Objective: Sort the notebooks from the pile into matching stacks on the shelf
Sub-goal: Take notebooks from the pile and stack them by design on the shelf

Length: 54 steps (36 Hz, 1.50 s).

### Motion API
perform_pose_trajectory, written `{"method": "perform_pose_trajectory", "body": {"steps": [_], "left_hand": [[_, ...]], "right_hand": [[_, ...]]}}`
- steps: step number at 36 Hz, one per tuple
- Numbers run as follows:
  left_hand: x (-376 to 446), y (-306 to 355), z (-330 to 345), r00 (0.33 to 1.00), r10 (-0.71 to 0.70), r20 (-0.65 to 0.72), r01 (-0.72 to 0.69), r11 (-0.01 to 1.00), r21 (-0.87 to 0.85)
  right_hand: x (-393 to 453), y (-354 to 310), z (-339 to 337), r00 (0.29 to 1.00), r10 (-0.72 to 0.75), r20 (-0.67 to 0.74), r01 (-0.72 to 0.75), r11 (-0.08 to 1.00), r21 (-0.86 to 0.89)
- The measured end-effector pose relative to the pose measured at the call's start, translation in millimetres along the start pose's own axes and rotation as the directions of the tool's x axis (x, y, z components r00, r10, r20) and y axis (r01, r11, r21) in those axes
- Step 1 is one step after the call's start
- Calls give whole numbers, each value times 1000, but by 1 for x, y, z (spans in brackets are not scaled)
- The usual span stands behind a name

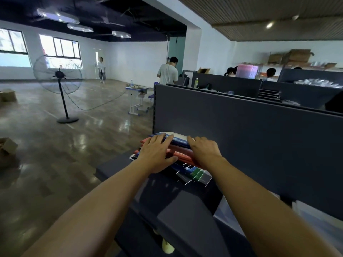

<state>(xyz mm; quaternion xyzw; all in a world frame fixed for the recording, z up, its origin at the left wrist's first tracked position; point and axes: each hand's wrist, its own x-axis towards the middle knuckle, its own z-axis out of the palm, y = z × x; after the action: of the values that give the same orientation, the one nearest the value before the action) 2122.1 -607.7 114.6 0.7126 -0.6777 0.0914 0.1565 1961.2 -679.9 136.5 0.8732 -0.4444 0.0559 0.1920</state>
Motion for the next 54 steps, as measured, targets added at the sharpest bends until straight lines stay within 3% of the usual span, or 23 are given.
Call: {"method": "perform_pose_trajectory", "body": {"steps": [7,16,22,37,51,54], "left_hand": [[2,1,-3,999,36,9,-36,999,-3],[-3,12,-9,987,161,-27,-162,986,-37],[-10,45,-8,957,290,-24,-291,953,-78],[-57,187,-15,805,592,-22,-590,797,-133],[-174,369,-26,672,740,2,-722,656,-220],[-207,412,-26,637,771,-16,-755,619,-216]], "right_hand": [[-5,1,5,998,54,24,-55,996,71],[-46,6,-14,991,126,-50,-128,991,-39],[-101,21,-22,964,254,-77,-258,965,-55],[-287,76,-61,833,550,-67,-552,814,-183],[-521,130,-100,663,724,-187,-745,617,-254],[-570,137,-110,663,727,-177,-746,620,-244]]}}
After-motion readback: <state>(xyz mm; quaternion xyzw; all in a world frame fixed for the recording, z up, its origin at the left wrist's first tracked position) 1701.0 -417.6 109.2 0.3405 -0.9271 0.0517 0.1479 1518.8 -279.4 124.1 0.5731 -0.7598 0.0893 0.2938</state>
